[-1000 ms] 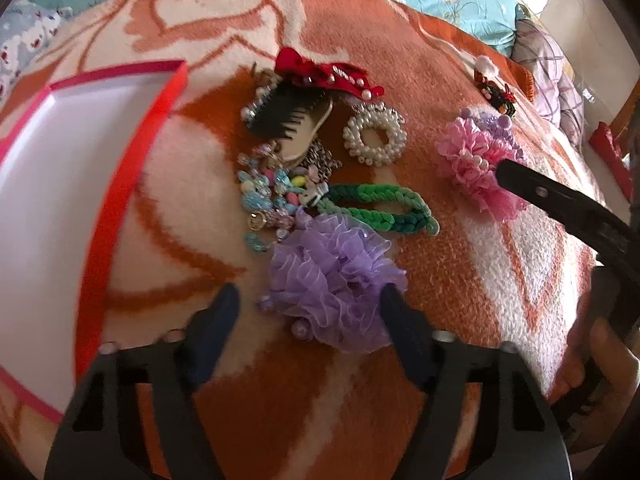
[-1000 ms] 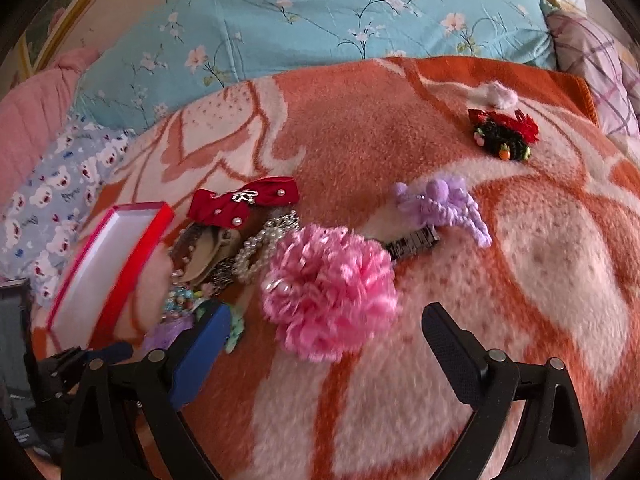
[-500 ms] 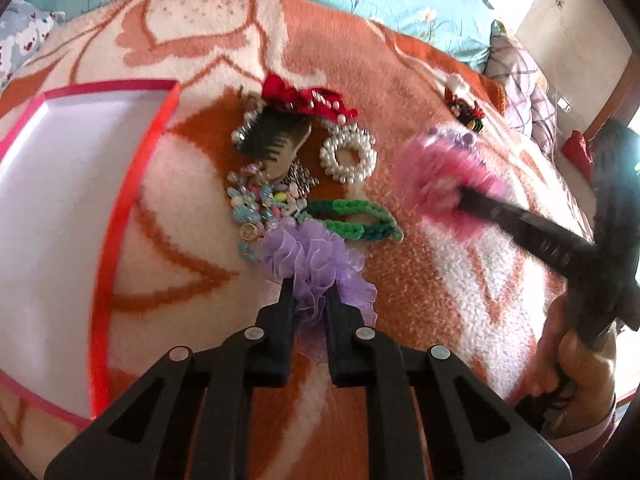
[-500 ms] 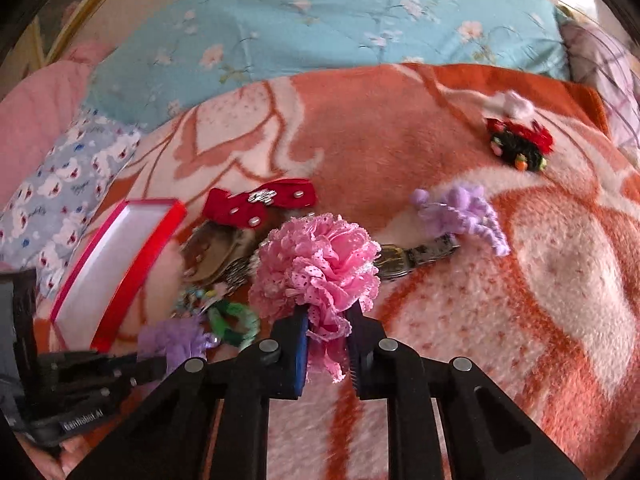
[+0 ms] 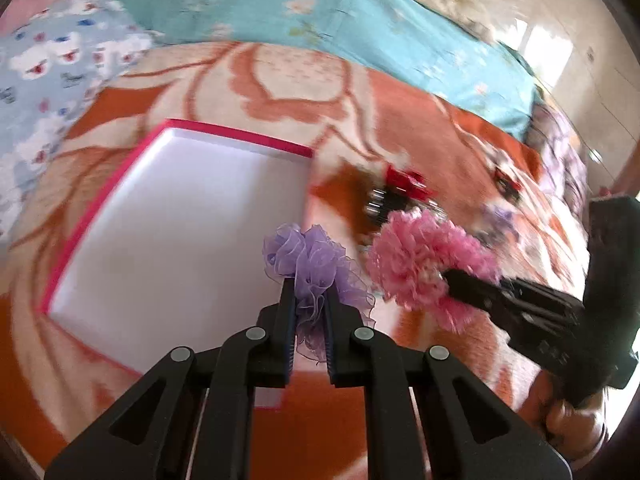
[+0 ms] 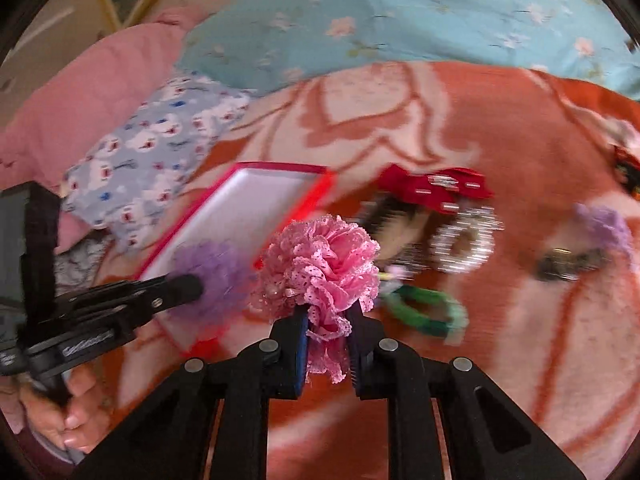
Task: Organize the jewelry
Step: 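Carry both scrunchies into the white box and open both tools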
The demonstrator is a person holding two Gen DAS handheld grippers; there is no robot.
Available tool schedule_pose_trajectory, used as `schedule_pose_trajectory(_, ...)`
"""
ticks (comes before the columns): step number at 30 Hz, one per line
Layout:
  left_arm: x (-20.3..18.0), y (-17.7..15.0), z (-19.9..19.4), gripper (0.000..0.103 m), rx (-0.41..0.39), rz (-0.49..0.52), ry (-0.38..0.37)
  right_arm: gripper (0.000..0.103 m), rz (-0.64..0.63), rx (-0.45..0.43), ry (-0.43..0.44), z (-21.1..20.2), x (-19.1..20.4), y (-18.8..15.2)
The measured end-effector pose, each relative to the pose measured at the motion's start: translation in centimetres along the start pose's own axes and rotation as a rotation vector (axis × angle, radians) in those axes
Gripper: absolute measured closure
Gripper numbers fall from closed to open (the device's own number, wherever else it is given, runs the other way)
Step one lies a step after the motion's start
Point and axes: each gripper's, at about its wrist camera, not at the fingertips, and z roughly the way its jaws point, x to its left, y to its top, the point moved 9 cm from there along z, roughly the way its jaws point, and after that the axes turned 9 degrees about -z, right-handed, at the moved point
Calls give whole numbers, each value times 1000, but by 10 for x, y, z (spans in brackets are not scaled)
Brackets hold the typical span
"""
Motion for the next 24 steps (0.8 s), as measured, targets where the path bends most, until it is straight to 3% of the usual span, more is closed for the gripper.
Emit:
schedule_pose_trajectory(11, 96, 14, -5, 93, -33, -135, 131, 87, -50, 42, 215, 50, 99, 17)
schedule_pose_trajectory(17, 120, 6, 4, 93, -5, -163, 170, 86, -63, 140, 272, 87, 121, 2)
schedule_pose_trajectory(24, 123, -2, 13, 93, 31, -165, 165, 87, -86, 214, 264, 100, 113, -13)
